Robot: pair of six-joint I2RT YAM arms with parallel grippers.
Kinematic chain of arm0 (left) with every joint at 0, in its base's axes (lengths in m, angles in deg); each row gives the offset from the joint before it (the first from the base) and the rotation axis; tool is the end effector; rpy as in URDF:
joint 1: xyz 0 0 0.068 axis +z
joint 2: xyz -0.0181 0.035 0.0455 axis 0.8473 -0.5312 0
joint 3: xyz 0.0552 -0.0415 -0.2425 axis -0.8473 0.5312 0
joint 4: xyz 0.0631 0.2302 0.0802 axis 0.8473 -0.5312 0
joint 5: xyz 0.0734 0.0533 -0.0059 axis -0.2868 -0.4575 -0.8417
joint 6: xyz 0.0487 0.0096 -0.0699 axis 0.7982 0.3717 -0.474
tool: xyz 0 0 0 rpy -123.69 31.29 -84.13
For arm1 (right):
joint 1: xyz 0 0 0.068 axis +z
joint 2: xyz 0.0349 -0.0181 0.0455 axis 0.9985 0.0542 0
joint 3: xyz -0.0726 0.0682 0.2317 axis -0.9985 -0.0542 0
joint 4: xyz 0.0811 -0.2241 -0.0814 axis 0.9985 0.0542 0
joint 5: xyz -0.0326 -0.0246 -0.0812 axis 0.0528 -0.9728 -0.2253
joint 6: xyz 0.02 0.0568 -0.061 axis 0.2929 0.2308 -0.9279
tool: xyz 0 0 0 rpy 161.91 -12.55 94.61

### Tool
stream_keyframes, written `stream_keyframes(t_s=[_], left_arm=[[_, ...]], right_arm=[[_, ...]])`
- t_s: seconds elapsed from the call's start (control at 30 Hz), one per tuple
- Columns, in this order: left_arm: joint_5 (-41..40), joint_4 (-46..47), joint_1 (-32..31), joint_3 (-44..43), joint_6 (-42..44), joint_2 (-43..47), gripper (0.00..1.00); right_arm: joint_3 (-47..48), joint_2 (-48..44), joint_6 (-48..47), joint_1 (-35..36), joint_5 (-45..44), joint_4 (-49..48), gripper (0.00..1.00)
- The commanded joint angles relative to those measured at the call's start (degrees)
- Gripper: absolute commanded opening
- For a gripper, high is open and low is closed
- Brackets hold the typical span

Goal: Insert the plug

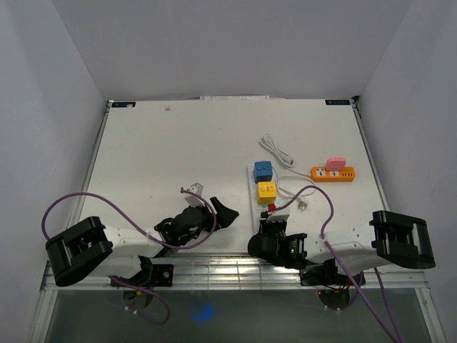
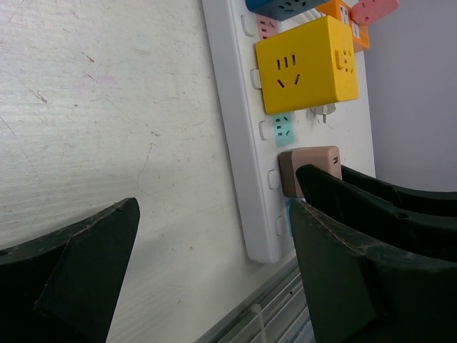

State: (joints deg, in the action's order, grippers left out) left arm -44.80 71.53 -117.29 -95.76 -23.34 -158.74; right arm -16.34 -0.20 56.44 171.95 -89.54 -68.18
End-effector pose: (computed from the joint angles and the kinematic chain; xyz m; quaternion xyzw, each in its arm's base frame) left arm 0.1438 -0.2014 0.1145 -0.0819 0.8304 -0.4054 0.3733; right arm 0.0892 0.1982 0.1275 -0.0096 0.7883 0.0650 0.6118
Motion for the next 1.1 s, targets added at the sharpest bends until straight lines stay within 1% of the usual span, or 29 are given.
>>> stream_keyframes(t_s=[0.0, 0.33, 0.5, 0.6, 0.67, 0.7, 0.73, 0.77, 0.8, 0.83, 0.9, 0.97, 1.07], left_arm=[[0.36, 0.59, 0.22, -1.59, 1.05, 0.32, 0.97], [0.36, 0.59, 0.66, -0.54, 1.58, 1.73, 0.97], [0.89, 0.50, 1.54, -0.01, 1.76, 2.34, 0.97], [1.86, -0.38, 3.03, 0.34, 2.11, 4.01, 0.97], [2.82, -1.86, 4.87, 0.95, 2.46, 6.46, 0.97], [3.00, -2.57, 5.49, 1.22, 2.55, 7.52, 0.97], [3.00, -3.80, 6.02, 2.00, 2.55, 8.66, 0.97], [3.00, -4.24, 6.55, 2.36, 2.64, 11.11, 0.97], [2.91, -4.86, 7.42, 2.89, 2.64, 12.35, 0.97], [2.74, -5.47, 7.69, 3.24, 2.72, 13.67, 0.97], [2.21, -7.67, 8.22, 3.94, 3.07, 17.09, 0.97], [1.42, -10.21, 8.48, 4.03, 3.51, 19.03, 0.97], [0.98, -12.41, 8.83, 4.30, 3.69, 21.59, 0.97]], right_arm=[[-1.76, 3.49, -3.38, -0.24, 16.85, 3.54, 0.08], [-0.18, 9.73, -4.80, -3.14, 24.59, 2.30, 0.08], [1.22, 11.23, -4.88, -4.02, 24.94, 2.21, 0.08], [3.16, 12.01, -6.90, -5.42, 24.50, 1.60, 0.08], [2.90, 12.46, -10.57, -8.05, 26.42, -0.85, 0.08], [2.46, 12.54, -11.99, -10.59, 27.39, -5.74, 0.08], [1.94, 12.55, -13.48, -12.18, 28.27, -8.40, 0.08], [1.32, 12.72, -15.15, -13.76, 31.07, -11.21, 0.08], [0.79, 13.42, -18.39, -15.78, 32.75, -13.84, 0.08], [0.96, 13.95, -19.81, -19.10, 33.98, -18.40, 0.08], [2.71, 17.35, -22.10, -21.50, 36.28, -20.46, 0.08], [7.54, 20.53, -25.00, -23.70, 36.98, -21.25, 0.08], [13.26, 28.51, -27.90, -27.21, 40.65, -23.18, 0.08]])
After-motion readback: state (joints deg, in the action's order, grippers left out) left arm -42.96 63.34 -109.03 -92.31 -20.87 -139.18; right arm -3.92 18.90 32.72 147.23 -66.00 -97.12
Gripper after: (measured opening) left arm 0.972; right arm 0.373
